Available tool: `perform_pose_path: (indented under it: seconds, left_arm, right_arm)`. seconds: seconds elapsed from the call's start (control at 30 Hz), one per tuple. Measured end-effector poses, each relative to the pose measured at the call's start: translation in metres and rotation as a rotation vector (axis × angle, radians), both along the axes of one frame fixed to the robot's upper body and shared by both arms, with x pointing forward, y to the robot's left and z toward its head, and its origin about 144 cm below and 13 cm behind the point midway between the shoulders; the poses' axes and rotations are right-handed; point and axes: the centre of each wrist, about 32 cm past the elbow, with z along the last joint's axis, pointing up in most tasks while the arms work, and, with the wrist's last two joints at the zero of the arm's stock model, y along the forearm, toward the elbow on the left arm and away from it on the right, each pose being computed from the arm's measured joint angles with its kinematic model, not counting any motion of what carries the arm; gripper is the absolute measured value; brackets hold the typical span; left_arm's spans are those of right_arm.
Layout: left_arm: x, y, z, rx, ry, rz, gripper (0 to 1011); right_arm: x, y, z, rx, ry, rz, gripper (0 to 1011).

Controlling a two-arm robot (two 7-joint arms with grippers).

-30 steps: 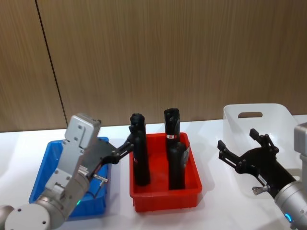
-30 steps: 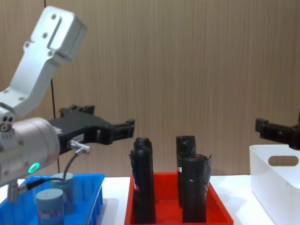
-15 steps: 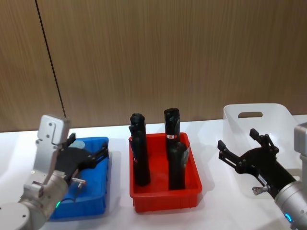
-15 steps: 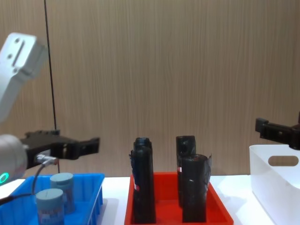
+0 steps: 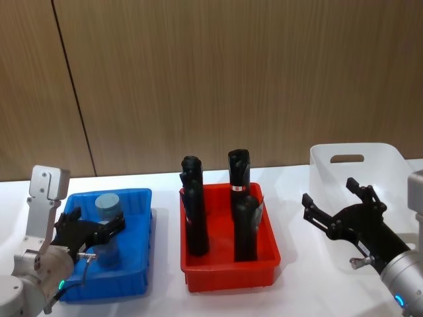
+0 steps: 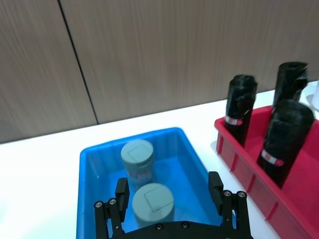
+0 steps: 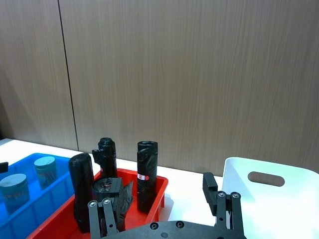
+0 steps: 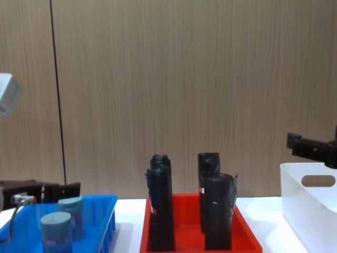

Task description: Pick the cotton swabs from the blue box and place them into the white box.

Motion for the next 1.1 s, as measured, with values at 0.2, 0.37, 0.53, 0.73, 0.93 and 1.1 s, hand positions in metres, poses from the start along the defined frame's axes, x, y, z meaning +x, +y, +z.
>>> perform_pose_path:
  seconds: [0.2, 0.37, 0.53, 0.73, 0.93, 1.1]
  left_arm:
    - [0.006, 0.007, -0.004, -0.020, 0.050, 0.013, 1004]
    - [0.012, 0.013, -0.007, -0.037, 0.093, 0.021, 1004]
    - [0.018, 0.017, -0.011, -0.055, 0.135, 0.019, 1004]
    - [0.024, 0.021, -0.015, -0.070, 0.167, 0.011, 1004]
    - [0.032, 0.024, -0.020, -0.086, 0.196, 0.002, 1004]
    - [0.037, 0.026, -0.022, -0.091, 0.210, -0.003, 1004]
  right_arm:
    - [0.000, 0.000, 0.000, 0.000, 0.000, 0.000, 1002]
    - [0.000, 0.000, 0.000, 0.000, 0.000, 0.000, 1002]
    - [0.000, 0.000, 0.000, 0.000, 0.000, 0.000, 1002]
    - [0.000, 0.000, 0.000, 0.000, 0.000, 0.000, 1001]
    - [0.000, 0.000, 0.000, 0.000, 0.000, 0.000, 1002]
    - [0.000, 0.000, 0.000, 0.000, 0.000, 0.000, 1001]
